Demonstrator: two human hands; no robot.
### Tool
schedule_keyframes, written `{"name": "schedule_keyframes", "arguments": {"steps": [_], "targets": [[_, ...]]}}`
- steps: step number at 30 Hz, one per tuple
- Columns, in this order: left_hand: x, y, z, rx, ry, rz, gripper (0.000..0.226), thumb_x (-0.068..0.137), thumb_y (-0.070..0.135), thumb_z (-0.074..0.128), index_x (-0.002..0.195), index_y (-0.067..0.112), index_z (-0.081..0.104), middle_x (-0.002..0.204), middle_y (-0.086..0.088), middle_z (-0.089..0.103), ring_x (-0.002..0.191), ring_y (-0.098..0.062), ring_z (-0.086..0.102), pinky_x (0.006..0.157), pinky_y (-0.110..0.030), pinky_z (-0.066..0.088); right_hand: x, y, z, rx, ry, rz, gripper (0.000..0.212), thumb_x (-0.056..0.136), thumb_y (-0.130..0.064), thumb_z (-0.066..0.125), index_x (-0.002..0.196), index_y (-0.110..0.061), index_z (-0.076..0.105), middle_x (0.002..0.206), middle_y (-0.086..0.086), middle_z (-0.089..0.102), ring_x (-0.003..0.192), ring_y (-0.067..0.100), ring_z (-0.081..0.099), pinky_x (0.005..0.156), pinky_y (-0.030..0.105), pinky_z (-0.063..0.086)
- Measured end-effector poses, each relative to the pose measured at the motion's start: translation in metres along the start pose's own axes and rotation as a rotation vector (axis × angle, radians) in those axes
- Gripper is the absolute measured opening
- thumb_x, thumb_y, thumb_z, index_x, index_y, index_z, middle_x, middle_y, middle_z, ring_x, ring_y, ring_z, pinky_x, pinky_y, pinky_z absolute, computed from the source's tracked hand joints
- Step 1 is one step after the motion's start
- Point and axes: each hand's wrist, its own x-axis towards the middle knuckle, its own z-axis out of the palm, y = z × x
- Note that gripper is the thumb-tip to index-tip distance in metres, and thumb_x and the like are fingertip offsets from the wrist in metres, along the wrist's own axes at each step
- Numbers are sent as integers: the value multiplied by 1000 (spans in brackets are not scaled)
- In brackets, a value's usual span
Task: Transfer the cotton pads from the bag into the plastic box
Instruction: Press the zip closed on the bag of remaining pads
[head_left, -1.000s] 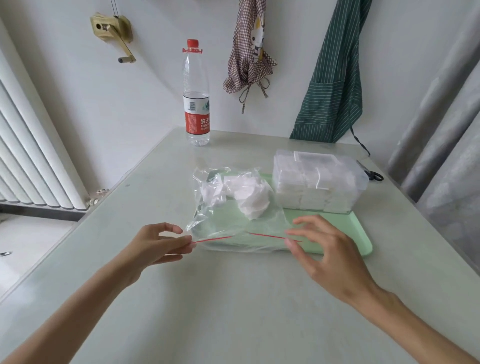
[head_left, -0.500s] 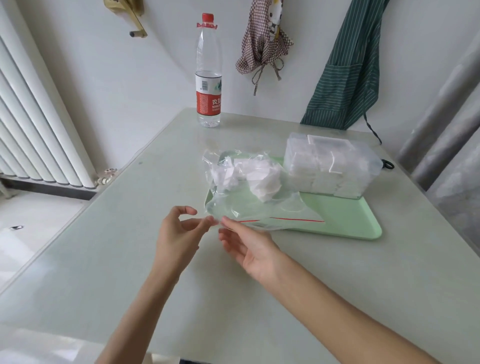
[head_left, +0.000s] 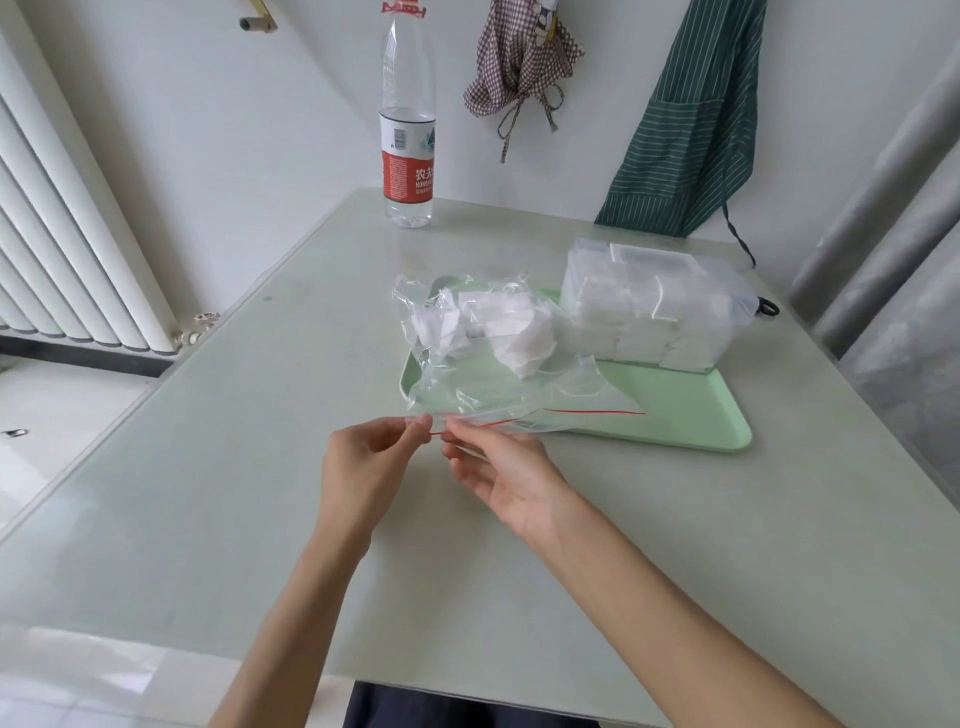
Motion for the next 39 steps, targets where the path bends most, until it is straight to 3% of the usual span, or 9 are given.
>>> {"name": "schedule_keyframes", "arguments": {"steps": [3, 9, 17, 20, 25, 30, 36, 39], "targets": [[-2, -4, 2, 14, 7, 12, 14, 84, 35, 68, 75, 25, 72, 70, 18, 71, 55, 13, 55, 57, -20, 38, -1, 5, -2, 25, 56, -9, 9, 80, -9, 72, 77, -4, 66, 66, 5, 67, 55, 10, 64, 50, 16, 51], [-5, -4, 1, -13, 24, -2, 21, 85, 33, 67, 70, 19, 71, 57, 21, 63, 53, 11, 51, 58, -25, 36, -5, 11, 1, 79, 94, -44, 4, 82, -6, 70, 80, -4, 67, 65, 4, 66, 52, 6, 63, 48, 14, 49], [-12, 3, 8, -76, 79, -41, 18, 77, 32, 67, 63, 23, 71, 59, 15, 66, 59, -2, 52, 62, -28, 37, -8, 15, 7, 79, 201, -65, 12, 79, -6, 70, 69, -10, 64, 60, 0, 65, 51, 4, 59, 49, 15, 43], [-16, 9, 13, -108, 47, -24, 15, 79, 32, 69, 68, 22, 73, 58, 16, 65, 52, 7, 52, 59, -22, 37, -10, 14, 8, 51, 179, -65, 6, 81, -12, 70, 75, -12, 67, 64, -1, 68, 52, 5, 58, 47, 15, 43], [-18, 7, 14, -145, 62, -10, 12, 83, 23, 68, 73, 21, 74, 54, 16, 62, 50, 7, 50, 51, -10, 37, -13, 12, 4, 20, 131, -57, 9, 81, -18, 73, 84, -10, 70, 70, -1, 69, 52, 5, 60, 44, 14, 43], [-19, 8, 18, -113, 106, -24, 10, 78, 27, 70, 70, 23, 75, 65, 9, 70, 54, 6, 54, 63, -20, 40, -17, 11, 3, 65, 128, -64, 9, 81, -17, 71, 83, -8, 69, 71, 3, 70, 52, 7, 64, 47, 15, 46], [-18, 13, 14, -78, 122, -24, 11, 64, 40, 66, 62, 32, 73, 70, -1, 71, 61, -11, 53, 65, -26, 43, -19, 5, -1, 127, 157, -88, 12, 84, -14, 61, 75, -9, 65, 66, 3, 70, 54, 12, 66, 44, 16, 44], [-19, 14, 14, -114, 133, -39, 16, 63, 40, 64, 62, 26, 73, 69, 0, 71, 62, -9, 55, 65, -27, 43, -19, 6, -2, 53, 188, -121, 12, 82, -12, 63, 72, -10, 67, 63, 1, 69, 51, 8, 64, 46, 16, 43]]}}
